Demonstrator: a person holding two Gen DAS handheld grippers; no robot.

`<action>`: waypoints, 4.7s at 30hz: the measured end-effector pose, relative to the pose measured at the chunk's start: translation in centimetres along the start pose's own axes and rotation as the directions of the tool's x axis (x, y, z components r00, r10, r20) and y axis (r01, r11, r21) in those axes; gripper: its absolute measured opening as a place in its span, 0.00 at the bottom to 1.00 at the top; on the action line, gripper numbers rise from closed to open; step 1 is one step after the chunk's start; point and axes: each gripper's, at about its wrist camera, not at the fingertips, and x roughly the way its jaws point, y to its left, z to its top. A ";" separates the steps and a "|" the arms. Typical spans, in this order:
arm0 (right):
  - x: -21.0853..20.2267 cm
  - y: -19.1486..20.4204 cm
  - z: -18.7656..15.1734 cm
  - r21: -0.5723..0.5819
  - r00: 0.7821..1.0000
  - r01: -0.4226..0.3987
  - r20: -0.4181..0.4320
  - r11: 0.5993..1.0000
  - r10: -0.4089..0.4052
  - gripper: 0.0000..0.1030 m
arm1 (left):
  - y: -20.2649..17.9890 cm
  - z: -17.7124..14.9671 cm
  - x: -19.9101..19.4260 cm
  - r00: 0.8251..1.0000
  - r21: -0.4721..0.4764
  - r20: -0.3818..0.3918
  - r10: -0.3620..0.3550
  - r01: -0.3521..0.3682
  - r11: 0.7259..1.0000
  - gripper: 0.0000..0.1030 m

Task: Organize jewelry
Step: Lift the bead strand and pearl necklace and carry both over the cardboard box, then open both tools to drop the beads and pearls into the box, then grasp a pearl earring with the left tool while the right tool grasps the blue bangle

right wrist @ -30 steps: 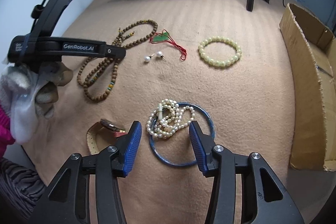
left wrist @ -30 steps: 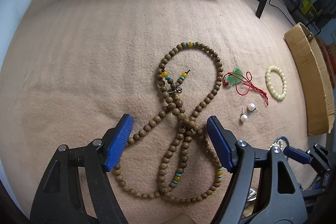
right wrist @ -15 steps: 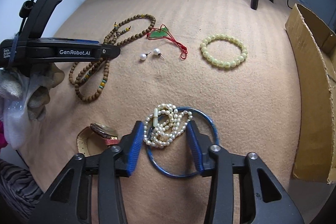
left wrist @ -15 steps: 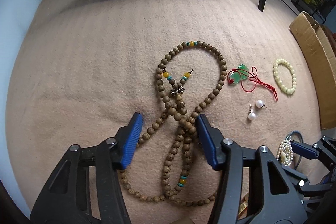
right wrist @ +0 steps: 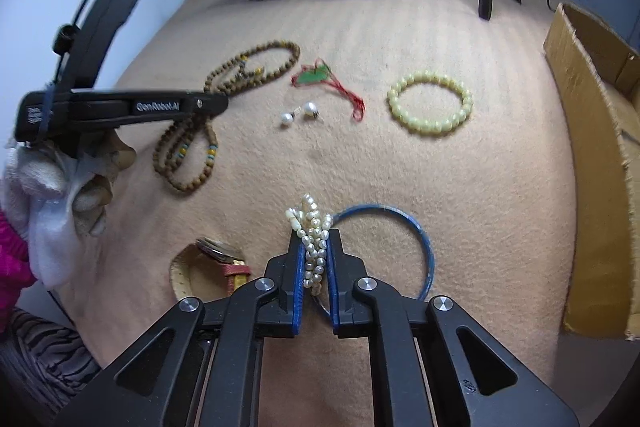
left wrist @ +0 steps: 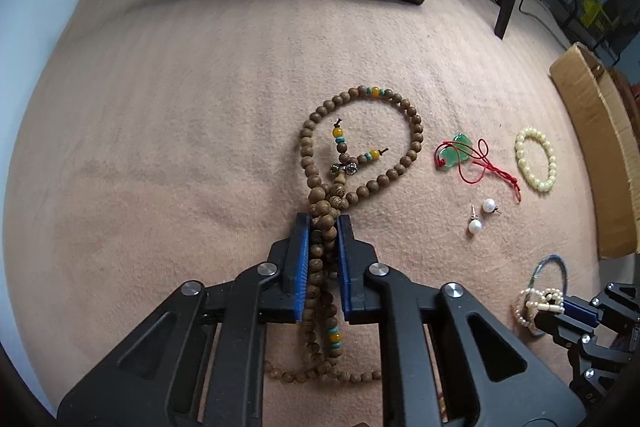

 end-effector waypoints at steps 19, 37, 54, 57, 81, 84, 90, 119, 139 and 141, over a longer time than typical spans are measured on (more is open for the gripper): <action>-8.3 0.6 2.5 -0.044 0.973 0.018 0.230 0.999 -0.007 0.07 | 0.3 0.5 -11.0 0.970 -0.082 0.217 -0.111 0.132 0.988 0.10; -15.6 -8.3 1.4 0.113 0.928 0.116 0.342 0.987 -0.148 0.07 | -11.0 2.3 -17.8 0.895 0.080 0.319 -0.312 0.303 0.950 0.10; -17.0 -17.8 -0.9 0.305 0.912 0.205 0.286 0.930 -0.295 0.07 | -25.1 6.7 -13.8 0.885 0.220 0.246 -0.395 0.346 0.912 0.10; -16.8 -18.7 -1.1 0.319 0.913 0.210 0.274 0.924 -0.302 0.07 | -27.3 7.4 -12.0 0.891 0.226 0.221 -0.396 0.348 0.910 0.11; -16.4 -20.5 -1.0 0.373 0.898 0.261 0.245 0.890 -0.366 0.52 | -30.8 7.4 -8.6 0.927 0.262 0.160 -0.338 0.290 0.920 0.38; -16.6 -20.3 -0.8 0.370 0.896 0.259 0.253 0.892 -0.365 0.52 | -30.5 7.2 -9.0 0.927 0.266 0.170 -0.334 0.283 0.921 0.38; -16.5 -20.0 -0.8 0.360 0.896 0.263 0.252 0.895 -0.365 0.52 | -29.5 6.8 -10.0 0.927 0.267 0.183 -0.327 0.274 0.924 0.38; -14.8 -11.0 3.1 0.200 0.900 0.189 0.356 0.961 -0.251 0.65 | -8.3 4.0 -15.1 0.927 0.086 0.346 -0.142 0.120 0.989 0.57; -6.1 -4.3 1.1 -0.043 0.978 0.169 0.134 0.985 -0.162 0.65 | -5.2 -0.7 -4.9 0.977 0.119 0.095 -0.190 0.178 0.977 0.39; -5.4 -4.1 0.9 -0.050 0.980 0.167 0.114 0.985 -0.161 0.65 | -5.7 -1.2 -4.1 0.977 0.140 0.070 -0.199 0.188 0.972 0.38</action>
